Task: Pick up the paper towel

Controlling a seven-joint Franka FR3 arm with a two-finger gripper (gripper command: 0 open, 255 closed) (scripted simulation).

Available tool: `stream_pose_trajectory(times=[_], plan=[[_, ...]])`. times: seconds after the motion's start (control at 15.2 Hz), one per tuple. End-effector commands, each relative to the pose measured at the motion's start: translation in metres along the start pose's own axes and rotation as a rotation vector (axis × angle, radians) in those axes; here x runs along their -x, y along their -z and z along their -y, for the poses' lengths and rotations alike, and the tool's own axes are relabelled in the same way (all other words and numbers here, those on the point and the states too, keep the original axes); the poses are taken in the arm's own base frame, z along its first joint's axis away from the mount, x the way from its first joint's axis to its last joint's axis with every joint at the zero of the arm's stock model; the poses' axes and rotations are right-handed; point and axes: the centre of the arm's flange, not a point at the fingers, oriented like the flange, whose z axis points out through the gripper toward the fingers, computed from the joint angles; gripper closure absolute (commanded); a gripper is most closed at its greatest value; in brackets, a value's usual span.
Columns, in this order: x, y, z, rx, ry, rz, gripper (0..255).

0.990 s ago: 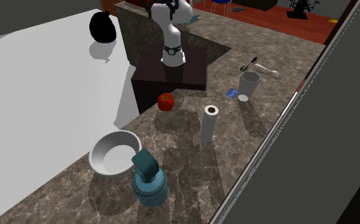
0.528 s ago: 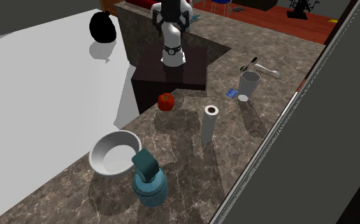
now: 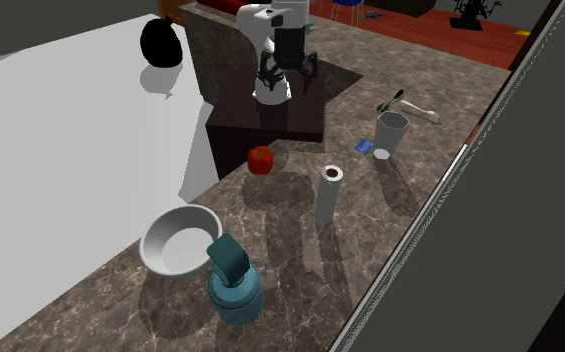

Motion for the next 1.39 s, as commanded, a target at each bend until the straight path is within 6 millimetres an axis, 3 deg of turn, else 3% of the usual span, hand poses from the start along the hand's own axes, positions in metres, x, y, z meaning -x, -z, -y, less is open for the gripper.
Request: stream_pose_trajectory(times=[0.0, 1.06, 1.32], plan=[[-0.01, -0.019, 0.014, -0.007, -0.005, -0.011, 0], [-0.1, -0.153, 0.135, -0.057, -0.038, -0.088, 0], [-0.1, -0.171, 0.138, -0.058, -0.039, -0.09, 0]])
